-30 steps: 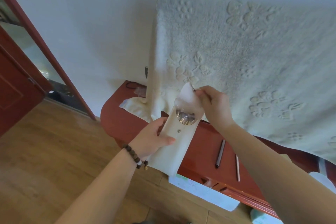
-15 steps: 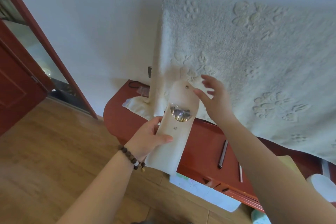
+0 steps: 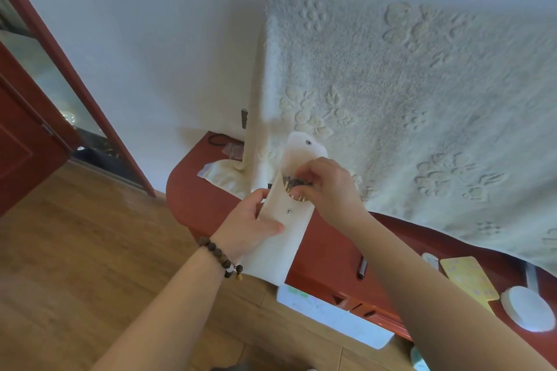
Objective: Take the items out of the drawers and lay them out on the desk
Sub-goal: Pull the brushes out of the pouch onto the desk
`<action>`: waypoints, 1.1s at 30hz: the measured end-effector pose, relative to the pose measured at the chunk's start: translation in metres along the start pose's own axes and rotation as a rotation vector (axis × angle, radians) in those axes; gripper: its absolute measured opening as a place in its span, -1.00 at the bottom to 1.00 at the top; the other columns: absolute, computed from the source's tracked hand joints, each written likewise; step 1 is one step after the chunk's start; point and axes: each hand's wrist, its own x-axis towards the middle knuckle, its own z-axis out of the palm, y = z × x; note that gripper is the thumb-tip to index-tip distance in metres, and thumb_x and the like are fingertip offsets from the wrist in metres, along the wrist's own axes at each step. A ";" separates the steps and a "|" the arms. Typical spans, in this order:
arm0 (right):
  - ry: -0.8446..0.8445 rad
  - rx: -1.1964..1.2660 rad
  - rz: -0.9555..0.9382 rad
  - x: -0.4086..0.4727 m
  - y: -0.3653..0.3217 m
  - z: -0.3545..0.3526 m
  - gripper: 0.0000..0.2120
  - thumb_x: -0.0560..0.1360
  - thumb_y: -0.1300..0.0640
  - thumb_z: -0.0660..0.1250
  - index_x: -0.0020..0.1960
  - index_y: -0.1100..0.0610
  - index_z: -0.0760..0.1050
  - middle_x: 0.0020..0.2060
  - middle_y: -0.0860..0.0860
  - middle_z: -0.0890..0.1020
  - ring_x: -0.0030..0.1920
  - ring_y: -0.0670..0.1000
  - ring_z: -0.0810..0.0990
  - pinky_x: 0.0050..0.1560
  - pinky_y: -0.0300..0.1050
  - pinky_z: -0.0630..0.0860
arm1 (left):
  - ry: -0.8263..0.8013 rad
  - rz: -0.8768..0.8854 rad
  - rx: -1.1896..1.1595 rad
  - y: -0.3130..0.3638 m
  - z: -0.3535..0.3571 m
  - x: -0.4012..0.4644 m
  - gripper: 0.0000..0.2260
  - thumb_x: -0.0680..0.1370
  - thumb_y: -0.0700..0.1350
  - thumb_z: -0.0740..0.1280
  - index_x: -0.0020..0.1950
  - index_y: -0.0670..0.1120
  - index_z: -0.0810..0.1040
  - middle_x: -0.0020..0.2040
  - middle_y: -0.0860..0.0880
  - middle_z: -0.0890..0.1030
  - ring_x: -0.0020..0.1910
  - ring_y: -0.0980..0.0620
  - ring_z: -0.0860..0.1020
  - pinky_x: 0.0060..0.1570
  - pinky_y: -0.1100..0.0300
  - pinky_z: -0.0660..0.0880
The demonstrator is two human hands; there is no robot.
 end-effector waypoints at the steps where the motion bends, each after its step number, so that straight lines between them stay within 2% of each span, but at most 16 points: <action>1: -0.009 0.019 0.030 0.001 -0.001 0.000 -0.82 0.28 0.18 0.52 -0.17 0.13 0.57 -0.28 -0.11 0.52 -0.16 -0.03 0.47 -0.20 -0.42 0.31 | 0.006 -0.003 0.010 0.000 -0.001 0.000 -0.60 0.32 -0.20 0.44 0.11 0.05 0.51 -0.02 -0.01 0.68 -0.05 -0.06 0.67 0.04 -0.16 0.58; 4: -0.029 0.134 0.112 0.005 -0.004 0.000 -0.90 0.34 0.22 0.47 -0.19 0.14 0.55 -0.27 0.00 0.61 -0.24 -0.04 0.52 -0.26 -0.35 0.38 | 0.029 -0.020 0.054 -0.002 -0.004 0.002 -0.60 0.29 -0.15 0.44 0.10 0.08 0.51 -0.03 0.02 0.68 -0.06 -0.03 0.67 0.05 -0.16 0.57; 7: 0.017 0.220 0.159 0.015 -0.004 -0.001 -0.92 0.40 0.24 0.42 -0.17 0.15 0.53 -0.25 0.04 0.64 -0.25 -0.04 0.58 -0.22 -0.30 0.46 | 0.069 -0.024 0.103 -0.004 -0.007 0.003 -0.63 0.32 -0.06 0.49 0.09 0.09 0.51 -0.01 0.06 0.67 -0.05 0.02 0.66 0.03 -0.12 0.59; 10: 0.071 0.433 0.288 0.029 -0.002 -0.005 -0.88 0.44 0.31 0.38 -0.16 0.14 0.48 -0.22 0.15 0.66 -0.29 0.10 0.65 -0.18 -0.08 0.61 | 0.094 -0.034 0.155 -0.008 -0.011 0.003 -0.66 0.36 -0.05 0.50 0.08 0.10 0.51 0.01 0.06 0.66 -0.03 0.04 0.65 0.04 -0.08 0.59; 13: 0.123 0.577 0.359 0.040 0.003 -0.011 -0.91 0.48 0.36 0.32 -0.09 0.21 0.47 -0.16 0.27 0.64 -0.28 0.14 0.66 -0.23 -0.04 0.66 | 0.107 -0.049 0.189 -0.014 -0.014 0.000 -0.69 0.37 -0.08 0.50 0.06 0.07 0.52 0.00 0.03 0.65 -0.04 0.03 0.64 0.04 -0.06 0.59; 16: 0.201 0.622 0.393 0.048 0.015 -0.018 -0.93 0.51 0.36 0.29 -0.03 0.24 0.46 -0.18 0.25 0.62 -0.23 0.12 0.68 -0.24 -0.01 0.66 | 0.142 -0.096 0.214 -0.025 -0.022 -0.005 -0.73 0.41 -0.13 0.48 0.05 0.05 0.51 -0.01 0.02 0.64 -0.05 0.01 0.63 0.00 -0.04 0.59; 18: 0.230 0.643 0.418 0.049 0.029 -0.020 -0.93 0.51 0.36 0.28 -0.03 0.24 0.46 -0.21 0.22 0.62 -0.25 0.10 0.69 -0.25 -0.01 0.66 | 0.177 -0.138 0.192 -0.034 -0.030 -0.011 -0.73 0.43 -0.12 0.46 0.08 0.03 0.50 0.00 0.02 0.64 -0.06 0.02 0.63 -0.12 0.03 0.60; 21: 0.146 0.591 0.469 0.037 0.059 -0.012 -0.91 0.49 0.38 0.31 -0.05 0.24 0.48 -0.26 0.18 0.61 -0.28 0.13 0.68 -0.25 0.01 0.66 | 0.241 -0.191 0.140 -0.045 -0.039 -0.018 -0.74 0.45 -0.12 0.46 0.08 0.02 0.50 -0.01 0.04 0.64 -0.10 0.04 0.64 -0.29 0.19 0.54; 23: 0.047 0.494 0.512 0.022 0.083 -0.001 -0.90 0.46 0.36 0.35 -0.12 0.18 0.52 -0.28 0.16 0.58 -0.30 0.16 0.65 -0.24 0.05 0.65 | 0.255 -0.212 0.121 -0.050 -0.040 -0.019 -0.73 0.44 -0.12 0.47 0.09 0.02 0.49 -0.01 0.05 0.64 -0.11 0.04 0.64 -0.31 0.20 0.53; 27: -0.065 0.356 0.673 -0.006 0.130 0.015 -0.88 0.47 0.34 0.37 -0.16 0.15 0.54 -0.32 0.14 0.56 -0.37 0.07 0.60 -0.33 -0.10 0.64 | 0.261 -0.232 0.111 -0.059 -0.032 -0.013 -0.72 0.43 -0.15 0.49 0.07 0.02 0.50 -0.01 0.01 0.65 -0.08 -0.03 0.65 -0.16 0.00 0.60; 29: -0.081 0.276 0.736 -0.015 0.150 0.020 -0.90 0.46 0.32 0.38 -0.13 0.14 0.55 -0.28 0.13 0.59 -0.35 0.07 0.61 -0.23 -0.03 0.66 | 0.265 -0.230 0.113 -0.062 -0.026 -0.011 -0.73 0.42 -0.16 0.49 0.06 0.01 0.51 -0.03 0.00 0.66 -0.08 -0.05 0.65 -0.09 -0.07 0.60; 33: -0.042 0.082 0.753 -0.029 0.176 0.025 -0.89 0.42 0.24 0.40 -0.13 0.05 0.57 -0.18 0.08 0.66 -0.27 0.05 0.61 -0.09 0.00 0.63 | 0.238 -0.236 0.100 -0.064 -0.009 -0.003 -0.74 0.42 -0.18 0.49 0.04 0.01 0.52 -0.04 -0.01 0.66 -0.10 -0.04 0.66 -0.11 -0.06 0.60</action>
